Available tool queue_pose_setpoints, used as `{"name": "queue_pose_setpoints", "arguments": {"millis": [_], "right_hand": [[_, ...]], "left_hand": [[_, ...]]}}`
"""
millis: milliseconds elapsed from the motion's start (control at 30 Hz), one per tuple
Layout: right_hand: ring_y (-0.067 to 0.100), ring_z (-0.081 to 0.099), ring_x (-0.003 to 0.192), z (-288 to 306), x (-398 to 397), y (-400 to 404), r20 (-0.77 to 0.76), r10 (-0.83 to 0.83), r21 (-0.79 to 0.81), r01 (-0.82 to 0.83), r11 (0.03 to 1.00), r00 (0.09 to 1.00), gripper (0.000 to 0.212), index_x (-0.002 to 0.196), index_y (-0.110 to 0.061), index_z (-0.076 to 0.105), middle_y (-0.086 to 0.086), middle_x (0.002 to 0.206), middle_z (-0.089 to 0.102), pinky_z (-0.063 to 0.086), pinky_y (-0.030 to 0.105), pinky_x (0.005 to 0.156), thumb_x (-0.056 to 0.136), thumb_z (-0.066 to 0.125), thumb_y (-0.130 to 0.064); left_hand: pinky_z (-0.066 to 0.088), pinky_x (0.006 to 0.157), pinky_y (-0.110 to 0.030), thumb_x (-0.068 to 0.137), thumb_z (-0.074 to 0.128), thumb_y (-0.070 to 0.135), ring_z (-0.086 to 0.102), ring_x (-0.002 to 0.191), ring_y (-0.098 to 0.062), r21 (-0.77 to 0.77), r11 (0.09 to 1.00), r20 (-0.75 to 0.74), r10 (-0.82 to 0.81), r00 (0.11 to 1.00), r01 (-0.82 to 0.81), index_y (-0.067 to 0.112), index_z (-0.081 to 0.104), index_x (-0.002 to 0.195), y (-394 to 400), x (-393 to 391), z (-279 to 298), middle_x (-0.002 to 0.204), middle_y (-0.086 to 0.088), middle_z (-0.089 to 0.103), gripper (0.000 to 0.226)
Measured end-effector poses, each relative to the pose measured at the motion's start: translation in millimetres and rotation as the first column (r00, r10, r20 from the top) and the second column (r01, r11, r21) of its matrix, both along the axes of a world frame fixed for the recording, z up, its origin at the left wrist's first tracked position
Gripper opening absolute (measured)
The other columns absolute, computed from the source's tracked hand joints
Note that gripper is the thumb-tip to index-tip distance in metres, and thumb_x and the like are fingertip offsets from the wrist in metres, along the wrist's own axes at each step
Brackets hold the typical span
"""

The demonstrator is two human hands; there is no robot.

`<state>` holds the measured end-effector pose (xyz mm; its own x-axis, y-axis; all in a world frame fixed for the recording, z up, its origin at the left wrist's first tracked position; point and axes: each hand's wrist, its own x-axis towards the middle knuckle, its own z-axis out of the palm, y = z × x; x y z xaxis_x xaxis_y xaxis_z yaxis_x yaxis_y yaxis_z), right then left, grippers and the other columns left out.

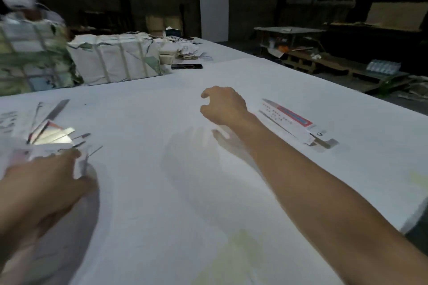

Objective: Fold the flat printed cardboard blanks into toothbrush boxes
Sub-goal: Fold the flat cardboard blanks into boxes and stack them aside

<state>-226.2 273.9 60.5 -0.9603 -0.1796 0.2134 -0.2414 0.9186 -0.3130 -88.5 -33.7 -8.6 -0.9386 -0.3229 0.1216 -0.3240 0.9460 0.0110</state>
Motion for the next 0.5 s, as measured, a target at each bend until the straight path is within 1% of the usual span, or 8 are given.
{"name": "queue_pose_setpoints", "arguments": {"millis": [67,133,200,300,367,400,433,500], "right_hand": [[0.021,0.049,0.124,1.7,21.7,-30.3,-0.024,0.162,-0.075,-0.164,0.984,0.986,0.040,0.131,-0.032,0.059,-0.005,0.131,0.060,0.039,0.033,0.088,0.091,0.055,-0.029],[0.018,0.054,0.116,-1.3,46.2,-54.3,-0.041,0.311,-0.122,-0.313,0.942,0.950,0.034,0.123,-0.034,0.064,-0.011,0.121,0.064,0.042,0.032,0.087,0.090,0.058,-0.032],[0.016,0.057,0.109,-5.4,66.3,-70.3,-0.042,0.411,-0.152,-0.412,0.898,0.911,0.029,0.116,-0.035,0.067,-0.014,0.110,0.066,0.047,0.035,0.092,0.089,0.059,-0.032],[0.012,0.062,0.099,-13.9,83.8,-84.2,-0.051,0.489,-0.272,-0.484,0.832,0.871,0.024,0.111,-0.033,0.069,-0.017,0.096,0.068,0.050,0.035,0.091,0.088,0.062,-0.030],[0.007,0.064,0.088,-18.2,88.3,-89.8,-0.063,0.508,-0.433,-0.482,0.762,0.859,0.025,0.113,-0.034,0.067,-0.017,0.089,0.067,0.050,0.029,0.082,0.089,0.065,-0.031],[0.007,0.065,0.086,-19.7,89.9,-92.4,-0.057,0.513,-0.517,-0.465,0.719,0.856,0.028,0.117,-0.036,0.063,-0.016,0.090,0.066,0.049,0.027,0.078,0.089,0.066,-0.033],[0.009,0.065,0.086,-20.9,90.6,-94.5,-0.046,0.520,-0.596,-0.441,0.671,0.853,0.033,0.121,-0.039,0.058,-0.013,0.093,0.065,0.049,0.027,0.076,0.089,0.066,-0.037],[0.014,0.066,0.089,-22.3,90.6,-97.3,-0.021,0.522,-0.705,-0.383,0.597,0.852,0.043,0.128,-0.045,0.046,-0.011,0.099,0.061,0.048,0.031,0.074,0.090,0.064,-0.041]], "left_hand": [[0.048,0.069,-0.036,0.075,0.045,0.055,0.063,0.081,-0.030,-0.116,0.993,-0.041,-0.024,0.999,0.019,0.028,0.048,0.098,20.2,22.2,15.7,0.087,-0.004,0.064,0.035],[0.040,0.064,-0.036,0.083,0.045,0.045,0.062,0.084,-0.033,-0.120,0.992,-0.054,-0.042,0.998,0.035,0.025,0.045,0.095,36.8,30.9,24.0,0.091,-0.008,0.062,0.024],[0.036,0.065,-0.037,0.095,0.042,0.035,0.061,0.092,-0.038,-0.061,0.998,-0.076,-0.039,0.996,0.034,0.020,0.043,0.110,43.8,31.2,32.1,0.100,-0.015,0.063,0.021],[0.038,0.063,-0.037,0.098,0.040,0.021,0.058,0.089,-0.040,0.013,0.998,-0.167,-0.058,0.984,0.061,0.019,0.035,0.135,48.6,30.5,41.0,0.101,-0.019,0.062,0.038],[0.035,0.055,-0.036,0.096,0.042,0.015,0.054,0.082,-0.034,0.110,0.988,-0.280,-0.076,0.957,0.111,0.025,0.026,0.147,55.9,31.7,51.2,0.095,-0.014,0.058,0.055],[0.037,0.053,-0.036,0.095,0.043,0.012,0.053,0.080,-0.029,0.201,0.967,-0.357,-0.076,0.931,0.156,0.029,0.025,0.149,60.7,31.1,56.3,0.093,-0.008,0.055,0.060],[0.043,0.053,-0.035,0.094,0.045,0.010,0.057,0.080,-0.024,0.317,0.922,-0.437,-0.068,0.897,0.224,0.032,0.028,0.149,65.3,30.9,61.6,0.093,-0.001,0.057,0.061],[0.057,0.057,-0.034,0.094,0.049,0.010,0.068,0.079,-0.014,0.541,0.744,-0.571,-0.017,0.821,0.392,0.034,0.041,0.143,71.4,31.9,69.6,0.098,0.009,0.069,0.055]]}}
